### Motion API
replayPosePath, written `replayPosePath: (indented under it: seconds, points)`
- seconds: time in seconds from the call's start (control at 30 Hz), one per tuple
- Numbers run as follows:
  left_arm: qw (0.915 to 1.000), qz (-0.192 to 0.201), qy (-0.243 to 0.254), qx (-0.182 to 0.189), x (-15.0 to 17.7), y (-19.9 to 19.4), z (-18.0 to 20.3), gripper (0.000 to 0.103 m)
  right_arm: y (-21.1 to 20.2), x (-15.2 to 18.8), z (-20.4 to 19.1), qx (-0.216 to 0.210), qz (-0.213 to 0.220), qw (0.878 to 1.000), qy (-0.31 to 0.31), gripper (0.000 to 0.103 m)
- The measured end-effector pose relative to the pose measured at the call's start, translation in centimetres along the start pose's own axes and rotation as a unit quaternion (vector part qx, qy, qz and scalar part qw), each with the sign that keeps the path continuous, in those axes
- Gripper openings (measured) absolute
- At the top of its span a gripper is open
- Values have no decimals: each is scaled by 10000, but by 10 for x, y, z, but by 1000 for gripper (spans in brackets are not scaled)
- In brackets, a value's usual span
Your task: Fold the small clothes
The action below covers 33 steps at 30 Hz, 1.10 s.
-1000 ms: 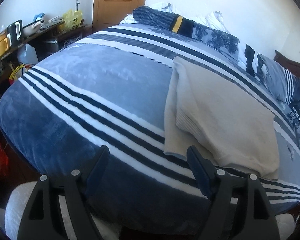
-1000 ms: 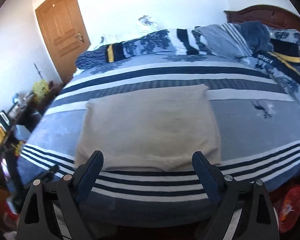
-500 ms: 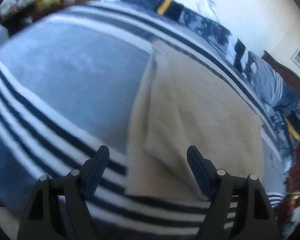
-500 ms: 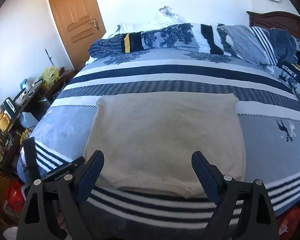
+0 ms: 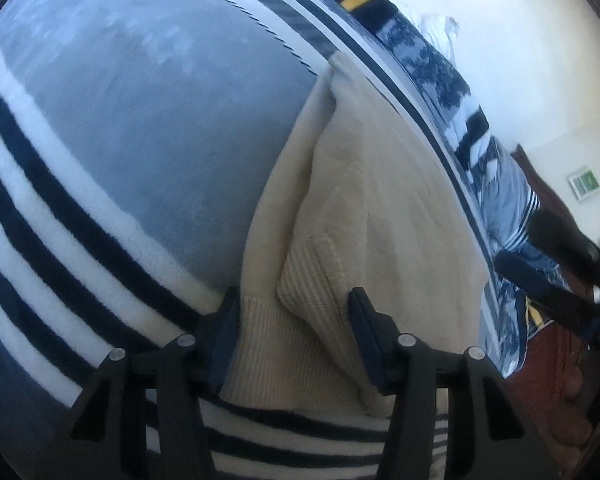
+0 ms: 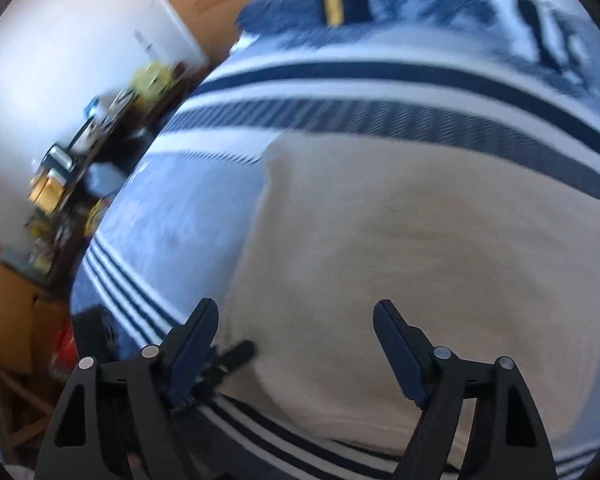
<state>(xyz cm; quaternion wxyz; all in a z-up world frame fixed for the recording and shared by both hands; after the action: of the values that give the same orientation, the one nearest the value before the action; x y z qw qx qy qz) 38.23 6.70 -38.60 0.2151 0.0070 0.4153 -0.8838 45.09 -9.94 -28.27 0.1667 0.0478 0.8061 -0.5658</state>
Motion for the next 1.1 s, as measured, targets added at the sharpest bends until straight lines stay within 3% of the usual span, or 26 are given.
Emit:
replayPosePath:
  seconds: [0.1, 0.17, 0.27, 0.33, 0.5, 0.6, 0.67, 0.8, 0.83, 0.9, 0.93, 1.1]
  points:
    - [10000, -1, 33, 5, 0, 1, 4, 47, 28, -19, -14, 112, -396, 9990, -189, 83]
    - [9999, -100, 48, 29, -1, 4, 6, 27, 41, -31, -20, 130, -573, 9980, -253, 83]
    - [9997, -102, -150, 157, -2, 2, 1, 16, 60, -49, -31, 118, -860, 9958, -296, 83]
    - [9993, -70, -220, 300, -2, -1, 1, 14, 73, -63, -38, 190, -1041, 9938, -340, 83]
    - [9991, 169, 229, 330, -2, -13, 22, 12, 110, -93, -44, 337, -1455, 9886, -162, 80]
    - [9981, 225, 291, 501, -3, -19, 27, 11, 133, -105, -53, 608, -1714, 9829, -290, 80]
    - [9968, 300, 336, 655, -4, -24, 30, 11, 149, -109, -57, 1003, -1907, 9754, -465, 78]
    - [9963, 329, 416, 681, -5, -26, 34, 11, 177, -105, -57, 1575, -2218, 9599, -675, 57]
    - [9964, 312, 394, 690, -5, -26, 33, 11, 178, -104, -58, 1718, -2214, 9568, -772, 41]
    - [9965, 287, 365, 695, -7, -25, 32, 11, 176, -102, -58, 2057, -2082, 9510, -1001, 19]
    - [9965, 289, 379, 694, -6, -25, 32, 11, 172, -103, -57, 1972, -2013, 9547, -957, 13]
    - [9951, 371, 719, 569, -1, -32, 47, 11, 133, -107, -42, 1158, -1536, 9798, -548, 11]
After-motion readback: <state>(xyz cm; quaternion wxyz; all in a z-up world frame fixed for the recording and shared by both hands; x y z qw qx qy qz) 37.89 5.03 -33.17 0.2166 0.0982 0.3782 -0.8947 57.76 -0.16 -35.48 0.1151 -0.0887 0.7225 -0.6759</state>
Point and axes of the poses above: each gripper's, at about its wrist camera, not at the fingertips, and y roughly the way its jaws point, z to its right, x to its underside, the point moved 4 cm from there along y, roughly the way its jaws point, and after that the axes turned 6 degrees about -z, right-handed, at the moved point
